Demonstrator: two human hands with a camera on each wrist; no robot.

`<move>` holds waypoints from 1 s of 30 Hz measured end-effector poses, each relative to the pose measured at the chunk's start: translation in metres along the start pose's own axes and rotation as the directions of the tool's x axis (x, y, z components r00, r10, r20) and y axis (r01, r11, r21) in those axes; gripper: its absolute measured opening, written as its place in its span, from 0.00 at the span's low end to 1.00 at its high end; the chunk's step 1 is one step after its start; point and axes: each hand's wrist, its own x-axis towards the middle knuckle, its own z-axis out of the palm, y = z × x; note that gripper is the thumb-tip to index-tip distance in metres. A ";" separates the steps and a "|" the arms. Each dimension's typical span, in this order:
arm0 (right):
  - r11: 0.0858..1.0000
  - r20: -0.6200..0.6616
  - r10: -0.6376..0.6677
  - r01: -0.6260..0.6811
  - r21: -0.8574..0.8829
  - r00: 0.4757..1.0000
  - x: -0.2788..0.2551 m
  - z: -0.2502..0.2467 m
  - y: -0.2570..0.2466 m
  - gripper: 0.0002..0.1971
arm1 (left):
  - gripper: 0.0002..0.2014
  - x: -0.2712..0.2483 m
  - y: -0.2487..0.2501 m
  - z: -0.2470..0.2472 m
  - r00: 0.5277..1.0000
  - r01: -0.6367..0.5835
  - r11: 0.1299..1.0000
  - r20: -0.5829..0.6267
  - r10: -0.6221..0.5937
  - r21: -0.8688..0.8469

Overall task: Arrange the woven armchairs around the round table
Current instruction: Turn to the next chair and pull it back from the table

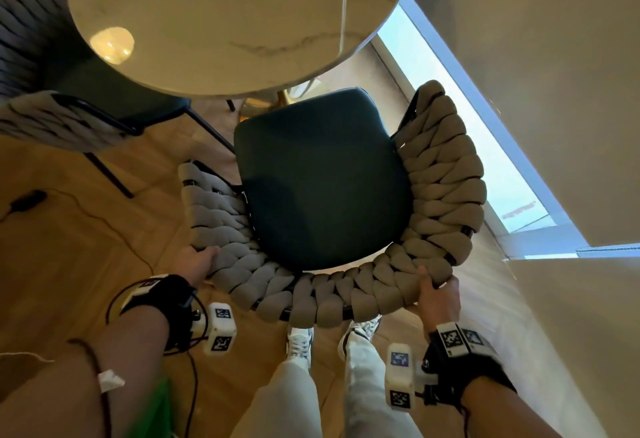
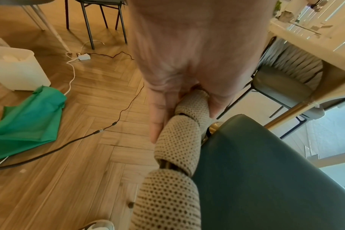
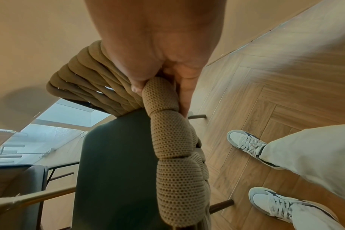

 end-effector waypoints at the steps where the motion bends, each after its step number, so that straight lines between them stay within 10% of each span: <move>1: 1.000 0.002 0.005 -0.005 0.001 1.000 -0.001 0.003 0.002 0.29 | 0.24 0.004 0.000 -0.003 1.000 -0.008 1.000 -0.001 0.008 0.008; 24: 0.988 0.133 0.066 -0.084 0.132 0.989 0.001 -0.009 0.007 0.30 | 0.24 -0.013 -0.010 -0.004 1.000 0.013 1.000 0.025 -0.013 0.012; 30: 0.993 -0.202 -0.111 0.103 -0.050 0.973 0.000 -0.021 -0.007 0.32 | 0.25 -0.014 -0.022 -0.028 0.995 -0.026 0.999 0.100 0.029 -0.032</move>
